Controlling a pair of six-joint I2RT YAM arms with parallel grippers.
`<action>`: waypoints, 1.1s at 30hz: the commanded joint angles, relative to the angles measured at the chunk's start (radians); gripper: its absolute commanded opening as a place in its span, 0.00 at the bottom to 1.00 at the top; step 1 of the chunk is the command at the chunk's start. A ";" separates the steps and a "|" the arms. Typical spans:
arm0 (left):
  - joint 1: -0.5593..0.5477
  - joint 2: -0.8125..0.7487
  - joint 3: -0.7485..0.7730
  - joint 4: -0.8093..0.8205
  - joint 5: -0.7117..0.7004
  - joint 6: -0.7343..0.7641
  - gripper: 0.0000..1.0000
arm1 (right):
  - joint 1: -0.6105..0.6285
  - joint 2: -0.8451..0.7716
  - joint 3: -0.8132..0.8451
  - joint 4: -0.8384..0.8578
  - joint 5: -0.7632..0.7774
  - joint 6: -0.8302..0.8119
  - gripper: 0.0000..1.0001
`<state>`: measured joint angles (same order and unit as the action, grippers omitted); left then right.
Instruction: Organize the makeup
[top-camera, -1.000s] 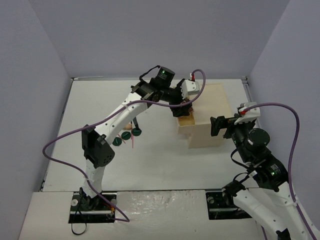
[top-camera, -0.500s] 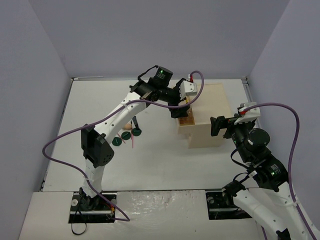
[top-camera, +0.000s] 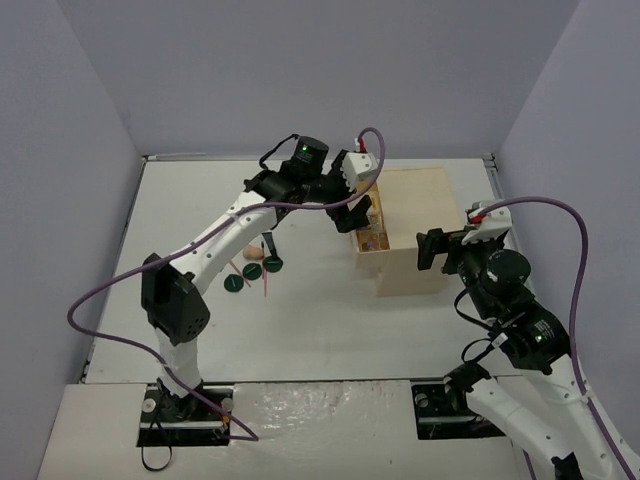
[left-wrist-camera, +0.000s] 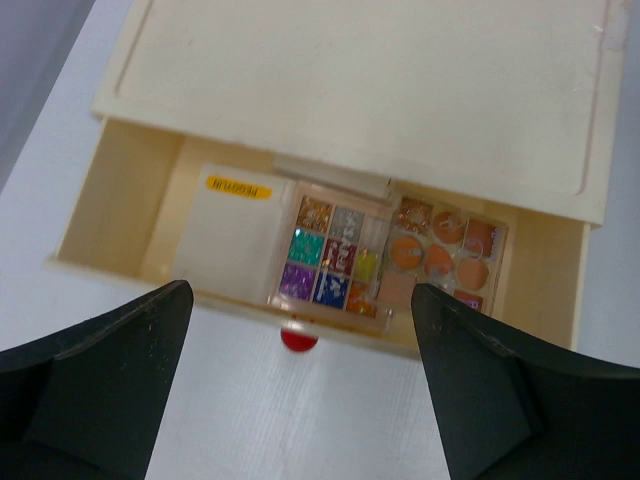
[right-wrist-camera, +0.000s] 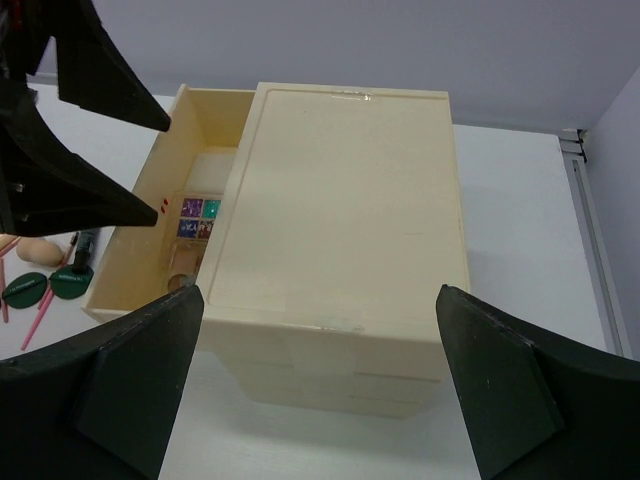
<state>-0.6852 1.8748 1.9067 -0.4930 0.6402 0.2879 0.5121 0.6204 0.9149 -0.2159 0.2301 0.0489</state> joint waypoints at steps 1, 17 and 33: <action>0.024 -0.240 -0.147 0.289 -0.225 -0.220 0.90 | 0.005 0.063 0.062 0.043 0.006 0.016 1.00; 0.061 -0.469 -0.575 0.395 -0.507 -0.430 0.97 | -0.310 0.544 0.410 0.004 -0.218 0.030 1.00; 0.064 -0.229 -0.426 0.443 -0.147 -0.163 0.97 | -0.552 0.756 0.423 0.016 -0.604 0.076 0.96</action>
<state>-0.6250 1.6372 1.3786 -0.1458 0.3502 0.0275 -0.0452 1.3714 1.3459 -0.2526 -0.2654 0.1063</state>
